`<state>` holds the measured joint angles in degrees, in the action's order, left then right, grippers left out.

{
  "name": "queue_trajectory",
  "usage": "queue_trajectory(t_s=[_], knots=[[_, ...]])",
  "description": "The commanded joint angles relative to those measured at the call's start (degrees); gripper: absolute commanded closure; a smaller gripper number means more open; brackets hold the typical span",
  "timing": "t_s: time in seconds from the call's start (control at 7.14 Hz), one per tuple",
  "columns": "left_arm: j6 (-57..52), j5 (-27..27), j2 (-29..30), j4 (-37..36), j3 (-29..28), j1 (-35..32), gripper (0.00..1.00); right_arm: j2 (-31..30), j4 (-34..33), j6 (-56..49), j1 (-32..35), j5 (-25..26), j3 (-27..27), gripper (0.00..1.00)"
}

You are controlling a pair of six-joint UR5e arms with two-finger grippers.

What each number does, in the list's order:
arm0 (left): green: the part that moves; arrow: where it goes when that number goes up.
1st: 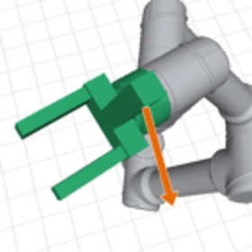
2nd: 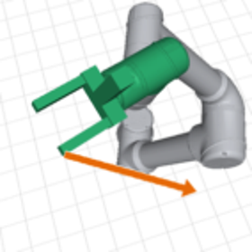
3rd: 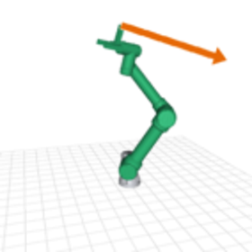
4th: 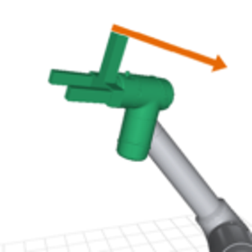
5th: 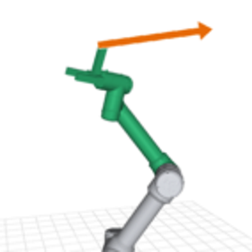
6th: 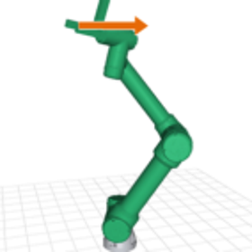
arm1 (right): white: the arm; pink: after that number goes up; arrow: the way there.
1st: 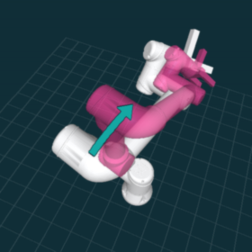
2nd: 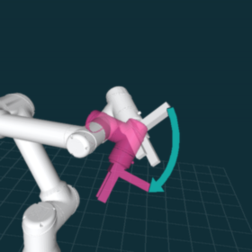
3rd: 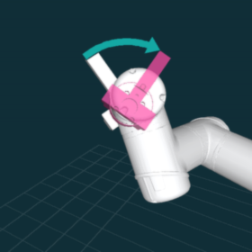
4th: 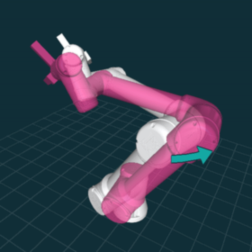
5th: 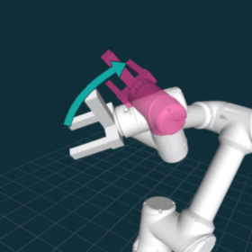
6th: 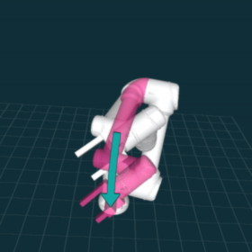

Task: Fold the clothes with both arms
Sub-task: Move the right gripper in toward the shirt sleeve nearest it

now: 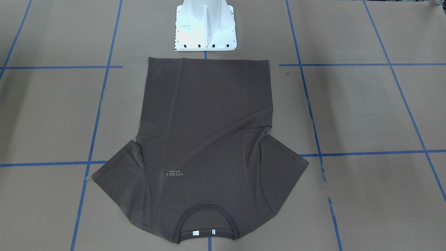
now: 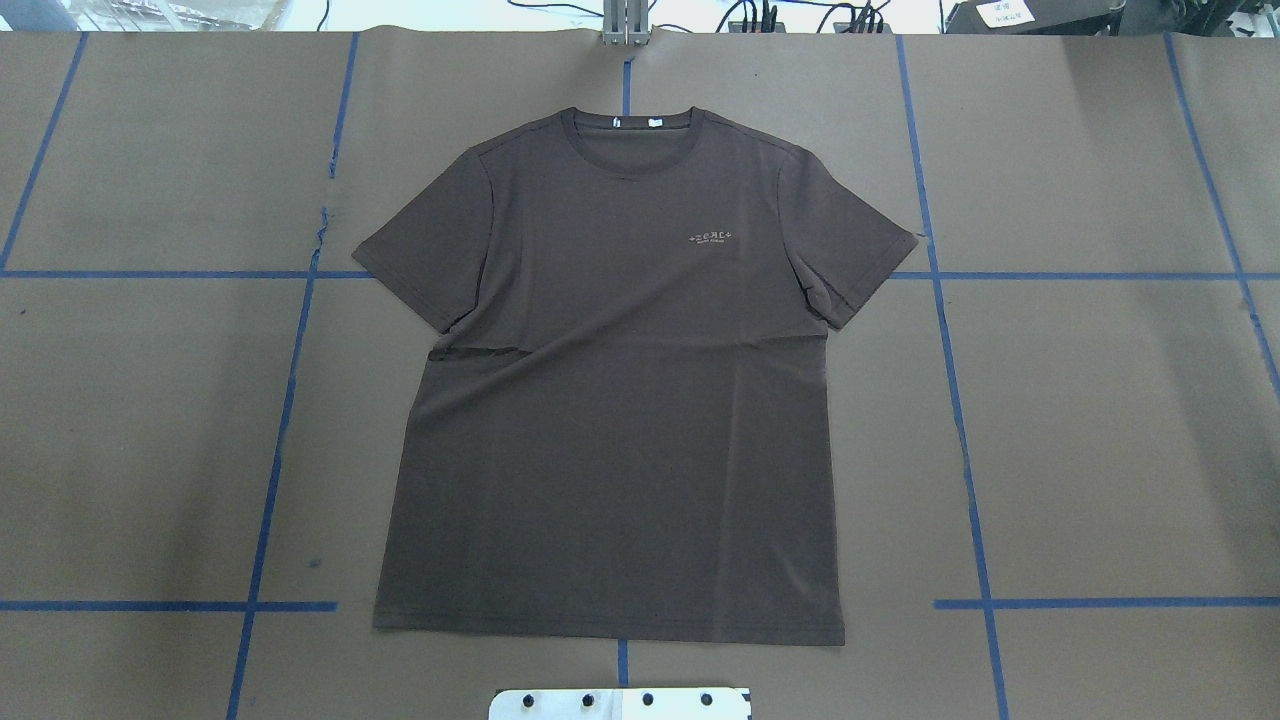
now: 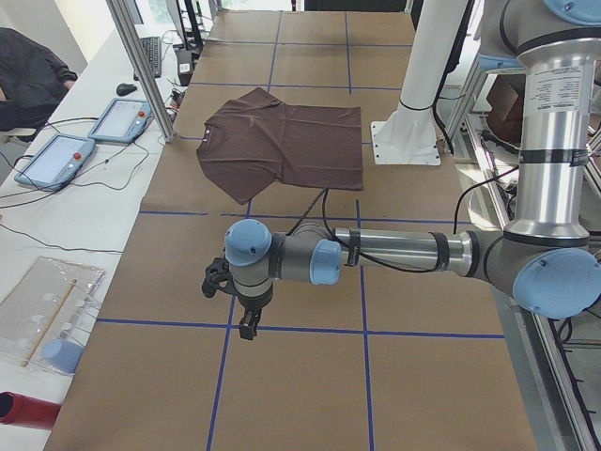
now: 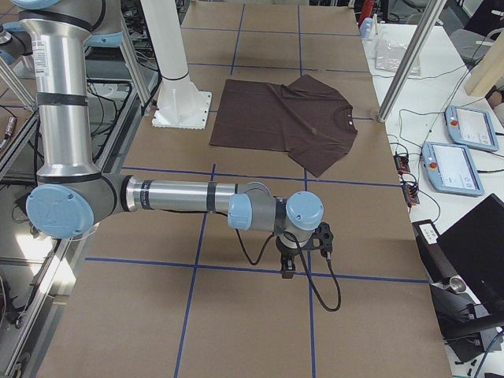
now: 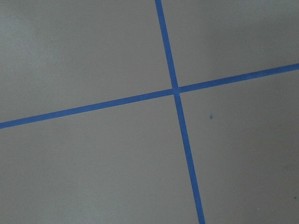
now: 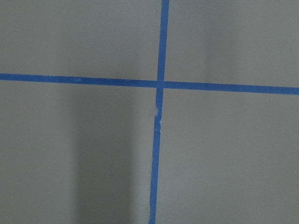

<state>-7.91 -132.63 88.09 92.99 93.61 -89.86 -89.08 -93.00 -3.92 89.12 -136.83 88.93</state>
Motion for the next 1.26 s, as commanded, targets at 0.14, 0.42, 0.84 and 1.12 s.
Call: queue_trajectory(t_s=[0.14,0.42,0.84,1.12], knots=[[0.0,0.0,0.0,0.2,0.0,-0.1,0.0,0.1,1.7,0.2,0.0,-0.3,-0.2,0.0],[0.4,-0.3,2.6,0.6,0.1,-0.1,0.0,3.6,2.1,0.1,-0.5,-0.4,-2.1,0.0],[0.4,-1.0,6.2,8.4,1.8,1.0,0.0,13.9,12.8,5.6,-7.5,-0.5,-8.6,0.0],[4.7,-4.2,7.2,9.6,2.2,1.1,0.0,15.9,20.4,14.8,-14.1,-3.1,-9.4,0.0]])
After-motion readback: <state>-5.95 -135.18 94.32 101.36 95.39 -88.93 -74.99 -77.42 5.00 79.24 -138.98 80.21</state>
